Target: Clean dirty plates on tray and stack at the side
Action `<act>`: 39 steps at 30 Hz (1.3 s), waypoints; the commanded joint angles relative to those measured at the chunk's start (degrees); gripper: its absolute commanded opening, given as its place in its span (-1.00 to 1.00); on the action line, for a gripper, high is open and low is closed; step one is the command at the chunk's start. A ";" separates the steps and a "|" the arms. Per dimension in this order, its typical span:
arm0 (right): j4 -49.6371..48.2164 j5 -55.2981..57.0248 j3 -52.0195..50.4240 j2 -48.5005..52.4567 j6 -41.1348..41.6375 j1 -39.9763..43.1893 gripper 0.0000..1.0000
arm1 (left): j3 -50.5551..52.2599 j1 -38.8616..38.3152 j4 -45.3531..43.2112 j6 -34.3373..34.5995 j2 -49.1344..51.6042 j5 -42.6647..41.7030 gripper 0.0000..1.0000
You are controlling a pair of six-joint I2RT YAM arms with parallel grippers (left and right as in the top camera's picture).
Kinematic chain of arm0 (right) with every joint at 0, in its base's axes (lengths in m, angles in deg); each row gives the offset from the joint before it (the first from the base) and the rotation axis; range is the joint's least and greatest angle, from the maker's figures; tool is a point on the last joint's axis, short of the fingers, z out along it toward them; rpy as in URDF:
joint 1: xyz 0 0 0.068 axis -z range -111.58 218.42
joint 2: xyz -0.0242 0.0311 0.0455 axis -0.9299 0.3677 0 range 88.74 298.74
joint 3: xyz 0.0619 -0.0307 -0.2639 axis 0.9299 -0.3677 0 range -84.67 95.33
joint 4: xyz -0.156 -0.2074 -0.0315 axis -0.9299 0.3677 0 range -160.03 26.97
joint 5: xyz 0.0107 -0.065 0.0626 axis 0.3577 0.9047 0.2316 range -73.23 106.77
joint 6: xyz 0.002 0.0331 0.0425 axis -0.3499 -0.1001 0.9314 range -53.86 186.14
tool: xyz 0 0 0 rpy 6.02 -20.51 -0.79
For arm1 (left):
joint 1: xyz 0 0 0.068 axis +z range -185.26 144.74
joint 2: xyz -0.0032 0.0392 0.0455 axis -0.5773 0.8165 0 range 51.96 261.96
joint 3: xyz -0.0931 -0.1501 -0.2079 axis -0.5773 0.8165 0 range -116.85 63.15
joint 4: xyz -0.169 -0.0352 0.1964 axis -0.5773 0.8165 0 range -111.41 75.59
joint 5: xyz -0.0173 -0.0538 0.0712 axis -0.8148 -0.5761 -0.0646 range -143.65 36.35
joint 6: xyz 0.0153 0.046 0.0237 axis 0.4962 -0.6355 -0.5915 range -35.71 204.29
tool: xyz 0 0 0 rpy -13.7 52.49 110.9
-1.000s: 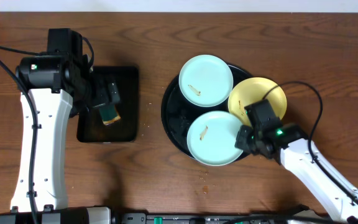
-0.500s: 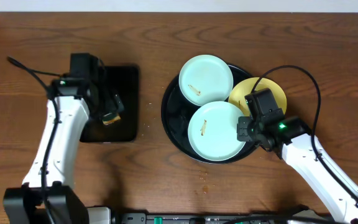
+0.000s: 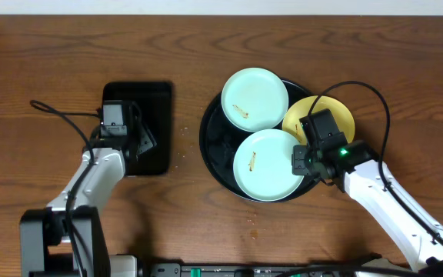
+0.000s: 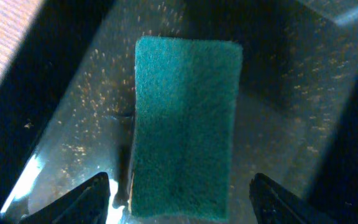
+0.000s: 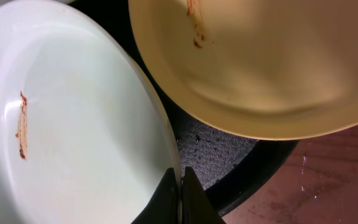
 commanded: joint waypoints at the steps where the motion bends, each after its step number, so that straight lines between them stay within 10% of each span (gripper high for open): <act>1: -0.26 0.37 0.13 -0.02 -0.55 -0.55 -0.98 | 0.50 0.13 -1.18 0.31 3.93 0.48 0.42; 4: -0.37 0.37 0.13 -0.02 -0.55 -0.55 -0.98 | 0.50 0.13 -1.75 -1.20 7.37 -3.23 0.10; 6: -0.35 0.35 0.13 -0.02 -0.52 -0.55 -0.98 | 0.46 0.13 0.17 -3.78 7.85 -5.53 -0.62; 8: -0.37 0.37 0.13 -0.02 -0.35 -0.55 -0.98 | 0.07 0.13 2.08 -3.80 7.17 -5.53 -0.70; 9: -0.35 0.37 0.13 -0.02 -0.35 -0.55 -0.98 | -0.92 0.13 4.50 -3.80 6.14 -5.51 -0.10; 12: -0.44 0.37 0.13 -0.02 -0.35 -0.55 -0.98 | -2.69 0.13 5.14 -4.04 3.52 -5.51 0.58; 26: -0.15 0.37 0.13 -0.02 -0.33 -0.55 -0.98 | -2.34 0.13 -13.57 -6.21 11.91 -0.35 0.61; 28: -0.20 0.37 0.13 -0.02 -0.33 -0.55 -0.98 | -2.36 0.13 -14.49 -6.21 11.76 -0.35 0.33; 29: -0.28 0.37 0.13 -0.02 -0.33 -0.55 -0.98 | -2.36 0.13 -14.67 -6.19 11.74 -0.35 -0.39; 32: -0.46 0.37 0.13 -0.02 0.20 -0.55 -0.98 | -2.36 0.13 -14.64 -6.19 11.74 -0.35 -0.71; 33: -0.46 0.37 0.13 -0.02 0.61 -0.55 -0.98 | -2.36 0.15 -15.32 -6.21 11.74 -0.33 0.06; 34: -0.48 0.37 0.13 -0.02 0.61 -0.55 -0.98 | -2.36 0.20 -15.80 -6.21 11.74 -0.33 0.34; 39: -0.44 0.39 0.13 -0.02 0.55 -0.55 -0.98 | -2.36 0.20 -18.97 -6.21 11.74 -0.31 0.50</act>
